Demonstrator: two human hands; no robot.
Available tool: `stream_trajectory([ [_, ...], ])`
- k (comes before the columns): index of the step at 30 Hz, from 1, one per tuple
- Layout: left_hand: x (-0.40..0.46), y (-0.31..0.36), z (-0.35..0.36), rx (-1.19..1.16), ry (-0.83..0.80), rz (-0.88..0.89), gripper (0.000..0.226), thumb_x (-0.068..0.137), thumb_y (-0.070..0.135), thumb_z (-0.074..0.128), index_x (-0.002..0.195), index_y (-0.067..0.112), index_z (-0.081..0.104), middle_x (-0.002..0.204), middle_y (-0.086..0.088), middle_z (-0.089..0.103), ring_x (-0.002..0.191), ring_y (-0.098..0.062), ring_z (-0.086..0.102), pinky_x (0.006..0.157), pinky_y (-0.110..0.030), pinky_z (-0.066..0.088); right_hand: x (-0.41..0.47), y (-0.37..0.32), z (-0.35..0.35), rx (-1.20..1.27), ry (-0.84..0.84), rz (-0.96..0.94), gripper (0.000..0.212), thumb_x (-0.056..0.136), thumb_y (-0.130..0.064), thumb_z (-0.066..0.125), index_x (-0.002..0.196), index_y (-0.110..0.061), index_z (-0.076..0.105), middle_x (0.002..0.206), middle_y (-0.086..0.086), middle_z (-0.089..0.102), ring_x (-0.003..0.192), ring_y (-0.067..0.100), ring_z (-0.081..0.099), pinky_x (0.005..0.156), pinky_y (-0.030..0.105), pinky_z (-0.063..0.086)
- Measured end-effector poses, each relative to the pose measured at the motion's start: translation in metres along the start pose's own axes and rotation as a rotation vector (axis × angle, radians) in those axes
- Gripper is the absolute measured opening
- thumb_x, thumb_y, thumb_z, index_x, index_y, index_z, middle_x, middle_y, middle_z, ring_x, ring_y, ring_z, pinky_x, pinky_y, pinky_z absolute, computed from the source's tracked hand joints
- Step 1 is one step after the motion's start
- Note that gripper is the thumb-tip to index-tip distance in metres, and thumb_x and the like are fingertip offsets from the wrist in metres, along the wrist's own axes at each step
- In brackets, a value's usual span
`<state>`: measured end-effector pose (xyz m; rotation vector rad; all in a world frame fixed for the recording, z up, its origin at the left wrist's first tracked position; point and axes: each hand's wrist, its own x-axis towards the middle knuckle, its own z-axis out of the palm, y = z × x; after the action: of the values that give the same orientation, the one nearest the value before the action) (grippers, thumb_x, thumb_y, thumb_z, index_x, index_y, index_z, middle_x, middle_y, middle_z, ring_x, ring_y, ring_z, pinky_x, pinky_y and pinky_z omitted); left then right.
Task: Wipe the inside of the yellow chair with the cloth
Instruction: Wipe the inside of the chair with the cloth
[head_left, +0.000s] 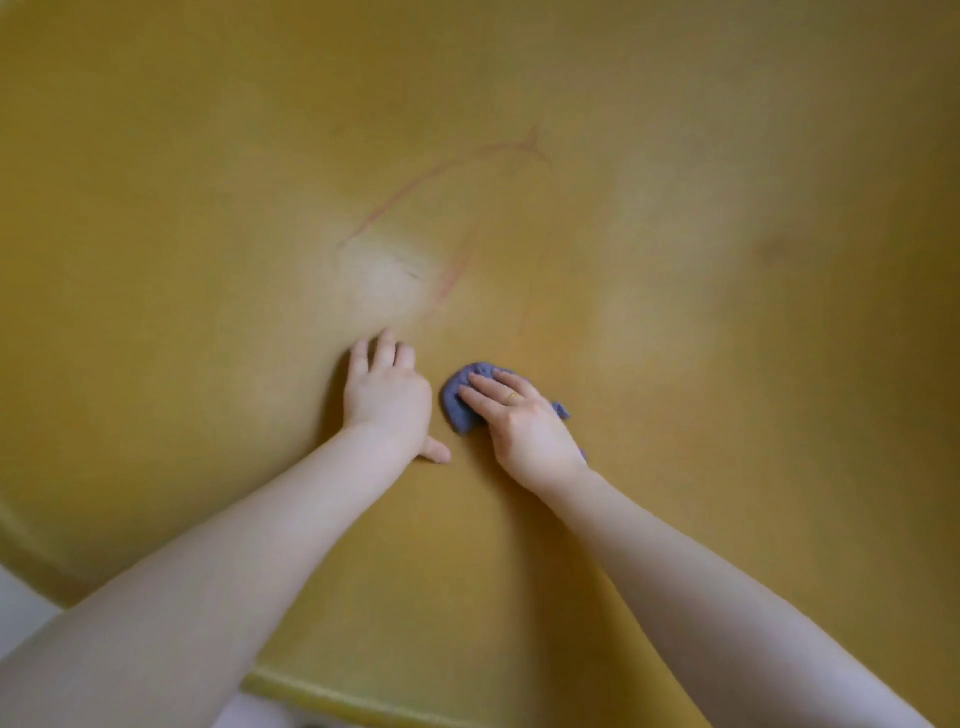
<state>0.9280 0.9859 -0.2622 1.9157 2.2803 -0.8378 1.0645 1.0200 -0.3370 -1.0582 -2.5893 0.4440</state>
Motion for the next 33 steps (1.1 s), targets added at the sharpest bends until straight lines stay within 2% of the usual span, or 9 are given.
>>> stream_trajectory([
  [2,0.012,-0.009,-0.008,-0.001,0.040,0.074,0.086,0.073,0.069,0.058,0.138,0.014,0.044,0.154,-0.009,0.017,0.144,-0.030,0.001,0.115,-0.042,0.004,0.005,0.019,-0.014,-0.049,0.023,0.040,0.041,0.076,-0.004,0.041,0.106,-0.005,0.069,0.112,0.015,0.067,0.100,0.039,0.063,0.079,0.050,0.054],
  [4,0.025,-0.022,-0.015,0.005,0.094,0.110,0.086,0.074,0.065,0.059,0.140,0.013,0.040,0.157,-0.012,0.005,0.144,-0.031,-0.004,0.116,-0.042,0.003,0.017,0.040,-0.028,-0.055,0.144,0.234,0.044,0.074,-0.002,0.041,0.110,-0.005,0.067,0.120,0.015,0.063,0.111,0.039,0.056,0.089,0.050,0.049],
  [8,0.052,-0.048,-0.016,0.088,0.121,-0.004,0.136,0.058,0.079,0.060,0.148,0.003,-0.010,0.152,-0.019,-0.023,0.143,-0.033,-0.013,0.116,-0.045,-0.002,0.048,0.061,-0.024,-0.102,0.267,0.543,0.054,0.074,-0.004,0.034,0.123,-0.001,0.056,0.138,0.014,0.047,0.131,0.030,0.036,0.110,0.039,0.028],
  [11,0.062,-0.054,-0.011,0.028,0.114,-0.043,0.149,0.049,0.086,0.057,0.144,-0.003,-0.017,0.149,-0.024,-0.027,0.142,-0.035,-0.018,0.115,-0.046,-0.005,0.062,0.041,-0.014,-0.060,0.320,0.720,0.051,0.083,0.006,0.035,0.131,-0.006,0.050,0.148,0.009,0.034,0.138,0.028,0.021,0.109,0.024,0.014],
  [19,0.068,-0.058,-0.001,-0.174,0.186,-0.009,0.149,0.050,0.084,0.059,0.143,-0.003,-0.019,0.149,-0.025,-0.027,0.142,-0.034,-0.019,0.114,-0.044,-0.008,0.050,-0.057,0.020,0.073,0.207,0.369,0.044,0.067,0.005,0.050,0.107,-0.002,0.068,0.114,0.018,0.065,0.107,0.043,0.058,0.093,0.049,0.041],
  [23,0.062,-0.061,0.005,-0.217,0.215,0.008,0.147,0.054,0.084,0.056,0.142,-0.003,-0.023,0.148,-0.023,-0.030,0.141,-0.034,-0.020,0.114,-0.042,-0.009,0.056,-0.013,-0.005,-0.023,0.201,0.421,0.044,0.068,0.006,0.045,0.105,-0.001,0.068,0.117,0.019,0.063,0.109,0.043,0.056,0.091,0.051,0.044],
  [26,0.062,-0.060,0.005,-0.177,0.216,0.006,0.145,0.055,0.086,0.051,0.141,-0.004,-0.023,0.148,-0.024,-0.031,0.141,-0.034,-0.022,0.114,-0.042,-0.010,0.063,0.024,-0.018,-0.110,0.299,0.596,0.044,0.080,0.007,0.044,0.120,-0.003,0.059,0.133,0.016,0.052,0.127,0.034,0.042,0.107,0.037,0.029],
  [29,0.054,-0.068,0.004,-0.111,0.214,-0.032,0.142,0.059,0.086,0.048,0.141,-0.005,-0.023,0.148,-0.024,-0.030,0.140,-0.034,-0.022,0.114,-0.042,-0.011,0.070,0.022,-0.009,-0.074,0.408,0.726,0.050,0.083,0.010,0.042,0.129,-0.007,0.052,0.143,0.011,0.041,0.134,0.032,0.029,0.109,0.032,0.020],
  [33,0.043,-0.096,-0.004,-0.050,0.222,-0.151,0.141,0.058,0.086,0.048,0.143,-0.006,-0.018,0.150,-0.025,-0.025,0.141,-0.034,-0.019,0.115,-0.043,-0.009,0.087,-0.040,0.020,0.068,0.340,0.520,0.049,0.079,0.007,0.042,0.123,-0.007,0.058,0.136,0.013,0.049,0.126,0.040,0.038,0.104,0.038,0.029],
])
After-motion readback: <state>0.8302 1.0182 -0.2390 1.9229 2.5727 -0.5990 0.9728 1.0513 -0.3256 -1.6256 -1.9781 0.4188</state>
